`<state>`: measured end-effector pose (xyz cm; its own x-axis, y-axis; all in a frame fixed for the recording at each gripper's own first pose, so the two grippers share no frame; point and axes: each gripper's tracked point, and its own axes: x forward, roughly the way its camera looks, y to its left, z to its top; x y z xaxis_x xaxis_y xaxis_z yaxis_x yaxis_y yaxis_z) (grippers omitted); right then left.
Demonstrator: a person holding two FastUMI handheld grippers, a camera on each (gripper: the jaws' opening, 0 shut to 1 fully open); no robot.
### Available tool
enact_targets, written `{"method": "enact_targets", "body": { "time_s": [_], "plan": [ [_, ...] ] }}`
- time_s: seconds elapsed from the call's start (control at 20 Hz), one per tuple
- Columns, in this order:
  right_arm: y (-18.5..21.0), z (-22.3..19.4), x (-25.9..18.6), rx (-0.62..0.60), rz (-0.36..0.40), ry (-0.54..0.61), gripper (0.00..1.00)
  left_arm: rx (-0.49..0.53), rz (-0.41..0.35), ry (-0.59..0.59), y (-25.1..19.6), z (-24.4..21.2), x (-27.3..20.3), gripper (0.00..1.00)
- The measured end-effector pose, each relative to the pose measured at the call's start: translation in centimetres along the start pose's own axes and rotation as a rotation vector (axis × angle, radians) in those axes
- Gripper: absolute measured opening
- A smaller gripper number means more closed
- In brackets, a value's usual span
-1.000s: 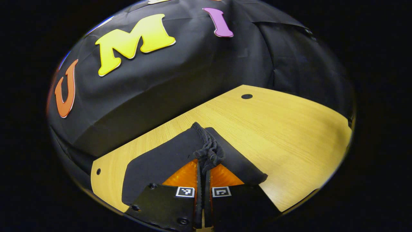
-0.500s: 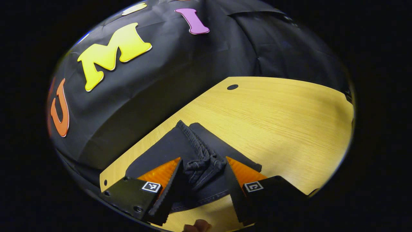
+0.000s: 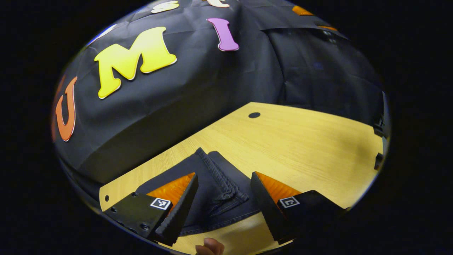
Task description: Grasp the waist and the cuffs of the jeans and fold them to make the two legs overlap; first hold the waist and fold one-third of the jeans toward the cuffs, then hold the cuffs and fold the remaining one-third in the same direction to finish folding.
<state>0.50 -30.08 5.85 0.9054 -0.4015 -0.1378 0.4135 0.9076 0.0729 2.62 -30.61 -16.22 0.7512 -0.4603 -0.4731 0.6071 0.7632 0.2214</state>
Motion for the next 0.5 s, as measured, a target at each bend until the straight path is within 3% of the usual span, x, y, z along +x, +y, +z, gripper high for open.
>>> {"method": "enact_targets", "body": {
  "time_s": [0.5],
  "plan": [
    [14.1,-1.0,1.1,-0.020,0.200,0.007,0.94,-0.179,0.191,-0.218,13.9,7.7,-10.7,0.95]
  ]
}}
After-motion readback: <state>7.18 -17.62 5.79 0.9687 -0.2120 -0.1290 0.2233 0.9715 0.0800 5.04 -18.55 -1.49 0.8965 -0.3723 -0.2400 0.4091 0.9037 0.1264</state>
